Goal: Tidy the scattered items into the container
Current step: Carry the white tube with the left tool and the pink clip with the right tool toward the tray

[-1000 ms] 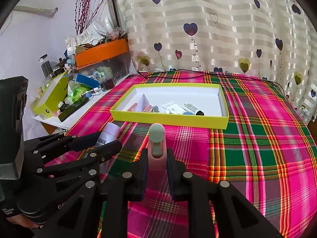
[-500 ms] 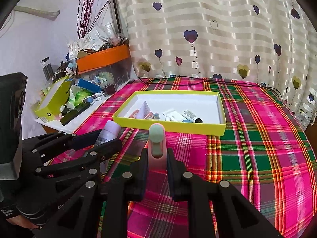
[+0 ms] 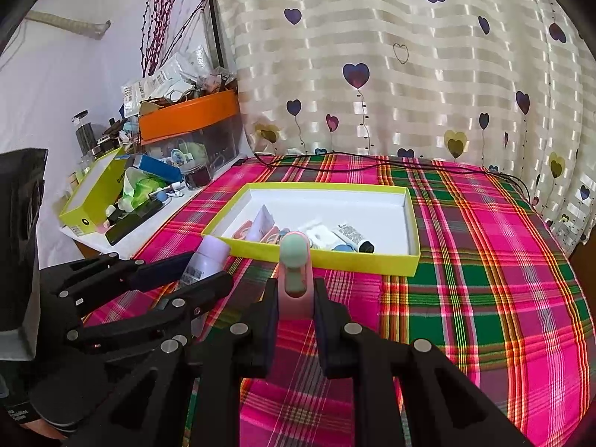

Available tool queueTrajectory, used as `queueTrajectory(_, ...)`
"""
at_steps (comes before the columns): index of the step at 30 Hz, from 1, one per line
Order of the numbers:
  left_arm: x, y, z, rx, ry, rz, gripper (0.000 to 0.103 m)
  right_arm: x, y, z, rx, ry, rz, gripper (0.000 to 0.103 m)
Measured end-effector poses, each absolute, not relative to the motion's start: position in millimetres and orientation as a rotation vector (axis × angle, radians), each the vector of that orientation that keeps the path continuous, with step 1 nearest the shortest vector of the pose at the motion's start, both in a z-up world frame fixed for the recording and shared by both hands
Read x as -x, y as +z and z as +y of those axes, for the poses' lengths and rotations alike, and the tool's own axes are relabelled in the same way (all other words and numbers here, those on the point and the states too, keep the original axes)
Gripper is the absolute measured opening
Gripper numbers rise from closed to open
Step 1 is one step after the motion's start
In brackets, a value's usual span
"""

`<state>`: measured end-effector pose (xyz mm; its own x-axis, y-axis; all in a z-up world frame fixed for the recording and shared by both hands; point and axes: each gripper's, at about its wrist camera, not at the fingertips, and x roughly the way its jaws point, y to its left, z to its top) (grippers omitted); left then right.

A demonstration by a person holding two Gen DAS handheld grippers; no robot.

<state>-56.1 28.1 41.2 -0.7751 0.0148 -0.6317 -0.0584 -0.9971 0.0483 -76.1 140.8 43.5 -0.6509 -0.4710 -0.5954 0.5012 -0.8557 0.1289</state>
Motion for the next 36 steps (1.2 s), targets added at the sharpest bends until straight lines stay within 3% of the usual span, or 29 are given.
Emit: queueTrajectory(36, 113.6, 33.2, 4.8, 1.081, 2.972, 0.089, 0.031, 136.8, 38.9, 123.8, -0.884, -2.455, 0.096, 0.018)
